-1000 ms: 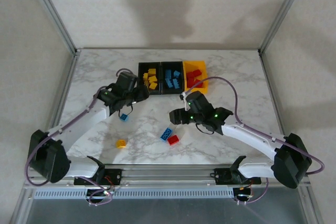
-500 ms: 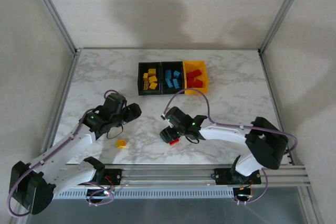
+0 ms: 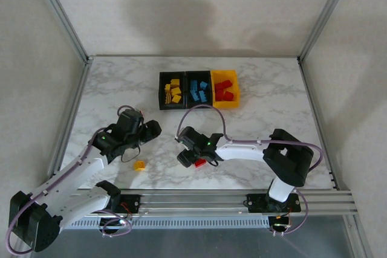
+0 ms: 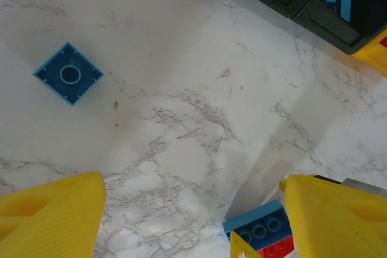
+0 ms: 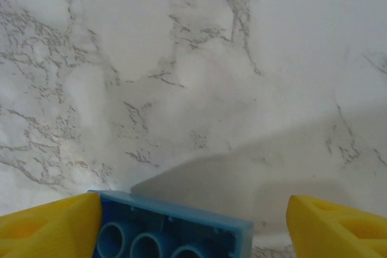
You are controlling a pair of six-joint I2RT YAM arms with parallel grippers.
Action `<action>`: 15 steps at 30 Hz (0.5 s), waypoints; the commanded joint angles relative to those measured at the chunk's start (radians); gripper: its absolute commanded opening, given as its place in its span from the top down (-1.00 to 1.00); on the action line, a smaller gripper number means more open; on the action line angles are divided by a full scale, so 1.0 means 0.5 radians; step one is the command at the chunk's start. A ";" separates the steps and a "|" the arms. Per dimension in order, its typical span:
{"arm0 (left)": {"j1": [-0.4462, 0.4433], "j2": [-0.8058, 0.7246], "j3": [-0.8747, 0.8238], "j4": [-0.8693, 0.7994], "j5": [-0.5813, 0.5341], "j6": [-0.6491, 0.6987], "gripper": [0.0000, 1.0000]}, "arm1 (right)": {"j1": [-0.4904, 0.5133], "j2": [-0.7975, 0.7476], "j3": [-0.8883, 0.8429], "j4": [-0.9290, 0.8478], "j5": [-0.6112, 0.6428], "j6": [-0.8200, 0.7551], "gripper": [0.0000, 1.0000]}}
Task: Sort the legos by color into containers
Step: Pick up the lego from the bottom-center of the table.
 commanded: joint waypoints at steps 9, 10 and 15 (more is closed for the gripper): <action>0.028 -0.019 -0.041 -0.049 -0.032 -0.030 -0.54 | 0.066 0.123 0.037 -0.020 0.062 0.023 -0.41; 0.027 -0.011 -0.043 -0.049 -0.032 -0.030 -0.54 | 0.066 0.128 0.048 -0.011 0.066 0.029 -0.36; 0.031 -0.009 -0.055 -0.038 -0.030 -0.033 -0.54 | 0.067 0.142 0.117 0.027 0.047 0.033 -0.36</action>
